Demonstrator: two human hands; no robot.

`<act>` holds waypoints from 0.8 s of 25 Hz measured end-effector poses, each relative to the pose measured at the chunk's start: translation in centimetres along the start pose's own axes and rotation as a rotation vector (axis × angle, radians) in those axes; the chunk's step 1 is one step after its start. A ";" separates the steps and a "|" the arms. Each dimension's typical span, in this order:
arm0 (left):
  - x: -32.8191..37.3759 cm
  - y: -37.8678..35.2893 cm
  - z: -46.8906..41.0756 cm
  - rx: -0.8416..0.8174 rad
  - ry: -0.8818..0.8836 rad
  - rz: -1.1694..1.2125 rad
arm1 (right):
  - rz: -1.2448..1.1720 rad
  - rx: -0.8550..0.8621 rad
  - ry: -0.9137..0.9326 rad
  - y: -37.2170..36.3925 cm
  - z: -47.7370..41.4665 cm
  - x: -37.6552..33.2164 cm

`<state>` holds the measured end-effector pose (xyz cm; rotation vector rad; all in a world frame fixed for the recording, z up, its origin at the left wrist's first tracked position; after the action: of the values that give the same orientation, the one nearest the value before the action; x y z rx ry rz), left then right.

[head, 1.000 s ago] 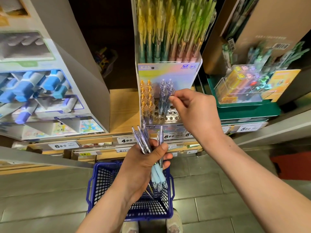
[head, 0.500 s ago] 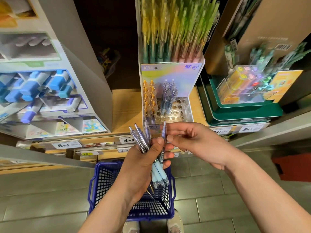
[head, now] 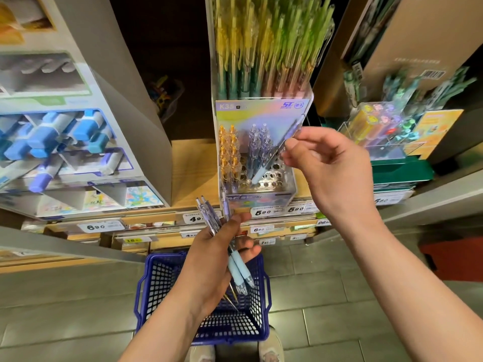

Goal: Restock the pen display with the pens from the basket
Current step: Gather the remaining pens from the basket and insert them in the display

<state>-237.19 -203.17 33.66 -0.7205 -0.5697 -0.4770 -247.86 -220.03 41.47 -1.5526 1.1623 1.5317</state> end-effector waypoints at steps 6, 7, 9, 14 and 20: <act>-0.4 0.1 0.1 -0.036 -0.042 -0.117 | 0.163 0.034 0.086 -1.7 0.0 0.0; -0.5 0.1 0.1 -0.041 -0.047 -0.114 | 0.164 0.038 0.108 -1.8 0.0 -0.1; -0.6 0.4 0.0 -0.044 -0.045 -0.090 | 0.186 0.050 0.158 -2.0 -0.2 -0.3; -0.6 0.4 0.1 -0.066 -0.041 -0.043 | 0.353 0.032 0.171 -2.4 -0.1 0.3; -0.2 0.4 0.0 -0.079 -0.095 -0.053 | 0.551 -0.025 0.235 -3.4 0.4 2.0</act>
<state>-237.10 -202.90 33.39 -0.8078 -0.6634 -0.5185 -245.07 -218.62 39.04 -1.5341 1.8251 1.7339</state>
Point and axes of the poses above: each hand's wrist, its own z-axis away from the middle knuckle, its own y-axis out of the back of the hand, x = y × z, the point moved 3 cm from there along -z, towards the middle knuckle, and after that the axes turned 1 degree about -x, right-handed, at the moved point
